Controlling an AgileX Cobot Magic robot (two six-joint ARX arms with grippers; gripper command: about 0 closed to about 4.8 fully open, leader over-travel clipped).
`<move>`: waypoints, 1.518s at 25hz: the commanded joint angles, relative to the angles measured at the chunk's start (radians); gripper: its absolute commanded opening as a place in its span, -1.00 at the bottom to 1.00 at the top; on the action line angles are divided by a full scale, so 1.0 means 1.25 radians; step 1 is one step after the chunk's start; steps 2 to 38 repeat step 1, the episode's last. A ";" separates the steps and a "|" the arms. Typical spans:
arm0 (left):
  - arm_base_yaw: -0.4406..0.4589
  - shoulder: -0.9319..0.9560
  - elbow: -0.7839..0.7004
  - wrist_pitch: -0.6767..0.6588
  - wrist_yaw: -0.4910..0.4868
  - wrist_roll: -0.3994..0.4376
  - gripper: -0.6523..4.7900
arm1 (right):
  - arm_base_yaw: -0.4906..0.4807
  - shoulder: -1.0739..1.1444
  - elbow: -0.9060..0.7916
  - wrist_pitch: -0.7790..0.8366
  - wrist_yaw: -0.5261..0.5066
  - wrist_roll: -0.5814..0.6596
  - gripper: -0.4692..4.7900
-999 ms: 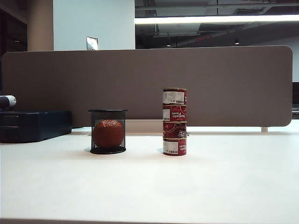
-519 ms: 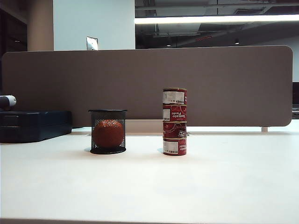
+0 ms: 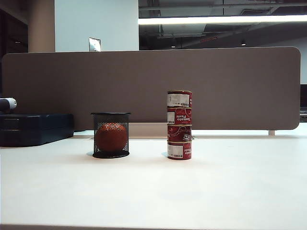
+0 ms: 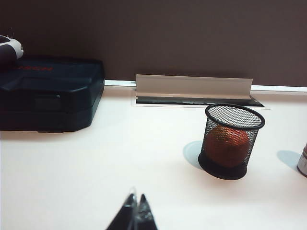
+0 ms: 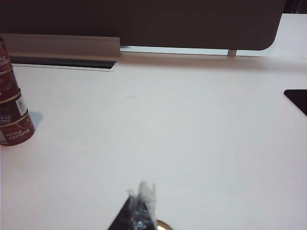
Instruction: Take a can of tomato sauce from the stacked ones and place it on the table.
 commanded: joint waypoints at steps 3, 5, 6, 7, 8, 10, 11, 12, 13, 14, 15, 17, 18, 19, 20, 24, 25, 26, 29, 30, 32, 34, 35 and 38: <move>0.001 0.000 0.001 0.007 0.003 0.000 -0.78 | 0.001 -0.001 0.001 0.014 -0.001 -0.002 -0.84; 0.001 0.000 0.001 0.007 0.003 0.000 -0.78 | 0.001 -0.001 0.001 0.014 -0.001 -0.002 -0.84; 0.001 0.000 0.001 0.007 0.003 0.000 -0.78 | 0.001 -0.001 0.001 0.014 -0.001 -0.002 -0.84; 0.001 0.000 0.001 0.007 0.003 0.000 -0.78 | 0.001 -0.001 0.001 0.014 -0.001 -0.002 -0.84; 0.001 0.000 0.001 0.007 0.003 0.000 -0.78 | 0.001 -0.001 0.001 0.014 -0.001 -0.002 -0.84; 0.001 0.000 0.001 0.007 0.003 0.000 -0.78 | 0.001 -0.001 0.001 0.014 -0.001 -0.002 -0.84; 0.001 0.000 0.001 0.007 0.003 0.000 -0.78 | 0.001 -0.001 0.001 0.014 -0.001 -0.002 -0.84; 0.001 0.000 0.001 0.007 0.003 0.000 -0.78 | 0.001 -0.001 0.001 0.014 -0.001 -0.002 -0.84; 0.001 0.000 0.001 0.007 0.003 0.000 -0.78 | 0.001 -0.001 0.001 0.014 -0.001 -0.002 -0.84; 0.001 0.000 0.001 0.007 0.003 0.000 -0.78 | 0.001 -0.001 0.001 0.014 -0.001 -0.002 -0.84; 0.001 0.000 0.001 0.007 0.003 0.000 -0.78 | 0.001 -0.001 0.001 0.014 -0.001 -0.002 -0.84; 0.001 0.000 0.001 0.007 0.003 0.000 -0.78 | 0.001 -0.001 0.001 0.014 -0.001 -0.002 -0.84; 0.001 0.000 0.001 0.007 0.003 0.000 -0.78 | 0.001 -0.001 0.001 0.014 -0.001 -0.002 -0.84; 0.001 0.000 0.001 0.007 0.003 0.000 -0.78 | 0.001 -0.001 0.001 0.014 -0.001 -0.002 -0.84; 0.001 0.000 0.001 0.007 0.003 0.000 -0.78 | 0.001 -0.001 0.001 0.014 -0.001 -0.002 -0.84; 0.001 0.000 0.001 0.007 0.003 0.000 -0.78 | 0.001 -0.001 0.001 0.014 -0.001 -0.002 -0.84; 0.001 0.000 0.001 0.007 0.003 0.000 -0.78 | 0.001 -0.001 0.001 0.014 -0.001 -0.002 -0.84; 0.001 0.000 0.001 0.007 0.003 0.000 -0.78 | 0.001 -0.001 0.001 0.014 -0.001 -0.002 -0.84; 0.001 0.000 0.001 0.007 0.003 0.000 -0.78 | 0.001 -0.001 0.001 0.014 -0.001 -0.002 -0.84; 0.001 0.000 0.001 0.007 0.003 0.000 -0.78 | 0.001 -0.001 0.001 0.014 -0.001 -0.002 -0.84; 0.001 0.000 0.001 0.007 0.003 0.000 -0.78 | 0.001 -0.001 0.001 0.014 -0.001 -0.002 -0.84; 0.001 0.000 0.001 0.007 0.003 0.000 -0.78 | 0.001 -0.001 0.001 0.014 -0.001 -0.002 -0.84; 0.001 0.000 0.001 0.007 0.003 0.000 -0.78 | 0.001 -0.001 0.001 0.014 -0.001 -0.002 -0.84; 0.001 0.000 0.001 0.007 0.003 0.000 -0.78 | 0.001 -0.001 0.001 0.014 -0.001 -0.002 -0.84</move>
